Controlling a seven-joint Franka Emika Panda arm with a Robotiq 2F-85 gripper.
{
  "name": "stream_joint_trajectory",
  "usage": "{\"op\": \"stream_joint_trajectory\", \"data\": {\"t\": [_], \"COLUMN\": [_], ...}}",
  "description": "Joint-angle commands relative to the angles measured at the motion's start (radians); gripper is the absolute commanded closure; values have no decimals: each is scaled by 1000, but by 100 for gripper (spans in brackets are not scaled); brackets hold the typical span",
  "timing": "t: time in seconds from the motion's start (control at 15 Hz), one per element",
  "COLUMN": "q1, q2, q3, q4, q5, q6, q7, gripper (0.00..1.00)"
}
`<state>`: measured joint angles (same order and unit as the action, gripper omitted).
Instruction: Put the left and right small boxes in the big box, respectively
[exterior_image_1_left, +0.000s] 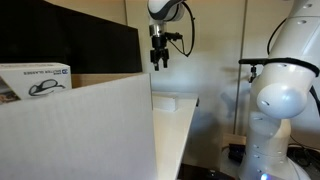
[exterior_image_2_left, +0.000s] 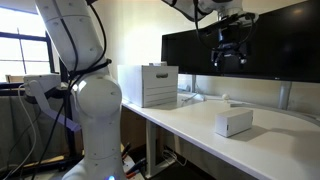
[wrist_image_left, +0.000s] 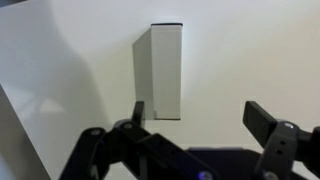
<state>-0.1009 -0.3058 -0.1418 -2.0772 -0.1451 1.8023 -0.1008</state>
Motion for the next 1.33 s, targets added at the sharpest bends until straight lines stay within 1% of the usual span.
{"op": "stream_joint_trajectory", "data": {"t": [0.0, 0.47, 0.67, 0.93, 1.27], "q1": [-36, -83, -88, -86, -91], "q2": [-27, -45, -54, -50, -29], "q3": [-24, -84, -97, -99, -84], "q4": [-63, -158, -197, -228, -246], "q5": [-14, -24, -26, -35, -94], "q6": [26, 26, 23, 33, 100], "q7": [10, -21, -43, -61, -19], "gripper": [0, 0, 0, 0, 0]}}
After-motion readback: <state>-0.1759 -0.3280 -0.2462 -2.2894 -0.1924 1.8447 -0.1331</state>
